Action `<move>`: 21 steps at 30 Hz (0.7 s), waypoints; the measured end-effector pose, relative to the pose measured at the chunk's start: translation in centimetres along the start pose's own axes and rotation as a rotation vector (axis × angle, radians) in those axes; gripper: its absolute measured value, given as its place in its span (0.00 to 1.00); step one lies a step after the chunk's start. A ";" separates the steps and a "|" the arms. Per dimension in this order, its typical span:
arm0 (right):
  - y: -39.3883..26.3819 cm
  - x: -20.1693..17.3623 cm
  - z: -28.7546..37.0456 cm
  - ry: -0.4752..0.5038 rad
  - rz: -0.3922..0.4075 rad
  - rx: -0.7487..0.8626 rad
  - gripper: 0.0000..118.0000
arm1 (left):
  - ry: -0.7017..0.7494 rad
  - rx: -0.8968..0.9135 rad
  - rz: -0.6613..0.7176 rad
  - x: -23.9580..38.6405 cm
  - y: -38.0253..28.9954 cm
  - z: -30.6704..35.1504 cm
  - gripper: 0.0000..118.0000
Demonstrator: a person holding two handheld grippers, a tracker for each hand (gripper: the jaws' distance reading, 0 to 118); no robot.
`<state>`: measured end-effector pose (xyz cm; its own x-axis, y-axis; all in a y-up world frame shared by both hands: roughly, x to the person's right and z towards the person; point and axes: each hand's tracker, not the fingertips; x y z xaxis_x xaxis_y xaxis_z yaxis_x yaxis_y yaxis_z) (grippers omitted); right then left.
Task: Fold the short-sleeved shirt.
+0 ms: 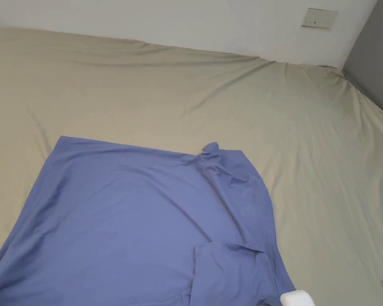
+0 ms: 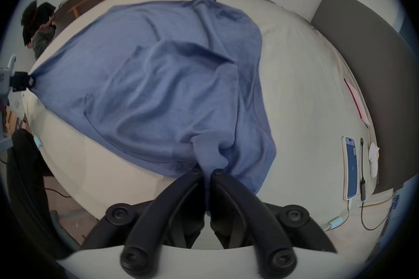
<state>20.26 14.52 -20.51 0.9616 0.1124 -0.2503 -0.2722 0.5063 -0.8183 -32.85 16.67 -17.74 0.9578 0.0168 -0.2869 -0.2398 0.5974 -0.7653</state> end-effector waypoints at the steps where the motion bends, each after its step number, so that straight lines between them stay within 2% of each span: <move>1: 0.4 0.6 1.0 0.031 -0.023 0.015 0.03 | -0.026 0.017 0.027 -0.2 0.3 0.3 0.05; 5: 1.9 2.7 3.7 0.079 -0.109 0.152 0.03 | -0.087 0.085 0.098 -0.4 2.5 1.2 0.05; 8: 4.1 3.7 4.8 0.078 -0.164 0.245 0.03 | -0.099 0.108 0.118 -0.1 4.9 1.1 0.05; 12: 8.4 5.0 4.1 0.077 -0.229 0.259 0.03 | -0.118 0.133 0.147 0.4 8.8 -0.6 0.05; 17: 13.1 5.9 -0.4 0.007 -0.210 0.167 0.03 | -0.133 0.073 0.153 1.3 13.0 -5.6 0.05; 21: 15.6 6.1 -5.7 -0.005 -0.199 0.086 0.03 | -0.084 -0.016 0.085 2.7 15.1 -10.7 0.05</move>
<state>21.68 18.28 -37.74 0.9963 0.0070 -0.0855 -0.0731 0.5903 -0.8039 -35.61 17.20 -36.22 0.9438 0.1341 -0.3021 -0.3221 0.5778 -0.7499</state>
